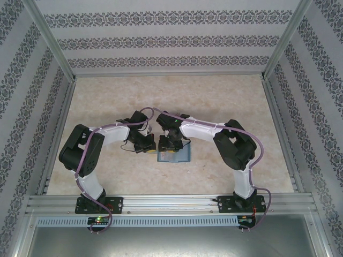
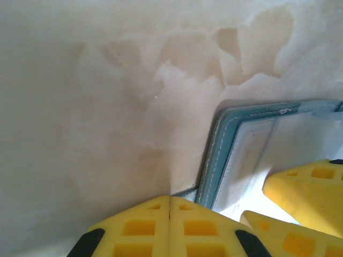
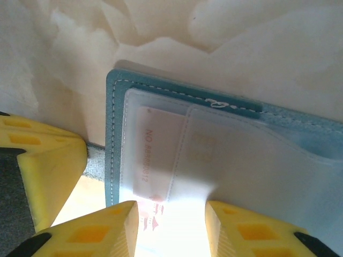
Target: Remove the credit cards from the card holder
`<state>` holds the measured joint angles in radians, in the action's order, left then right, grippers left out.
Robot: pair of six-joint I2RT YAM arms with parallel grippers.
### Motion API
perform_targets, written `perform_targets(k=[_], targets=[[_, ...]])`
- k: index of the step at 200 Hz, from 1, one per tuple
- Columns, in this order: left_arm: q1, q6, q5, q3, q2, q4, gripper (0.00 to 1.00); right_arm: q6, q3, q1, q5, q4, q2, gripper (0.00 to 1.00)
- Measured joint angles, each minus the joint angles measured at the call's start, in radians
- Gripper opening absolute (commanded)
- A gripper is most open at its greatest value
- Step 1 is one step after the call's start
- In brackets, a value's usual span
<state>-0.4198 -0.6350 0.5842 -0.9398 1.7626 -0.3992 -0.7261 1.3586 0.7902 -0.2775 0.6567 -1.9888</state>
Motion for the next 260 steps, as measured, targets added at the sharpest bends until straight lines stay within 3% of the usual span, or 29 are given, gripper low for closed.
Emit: perform_targets(k=[73,260], targets=[[0.0,0.0,0.0,0.0,0.0,0.0,0.0,0.018,0.085,0.029,0.072,0.101,-0.049,0.4],[0.001,0.008,0.025,-0.006,0.014,0.003,0.0,0.027,0.116,0.033,0.201,0.235,-0.048,0.44]])
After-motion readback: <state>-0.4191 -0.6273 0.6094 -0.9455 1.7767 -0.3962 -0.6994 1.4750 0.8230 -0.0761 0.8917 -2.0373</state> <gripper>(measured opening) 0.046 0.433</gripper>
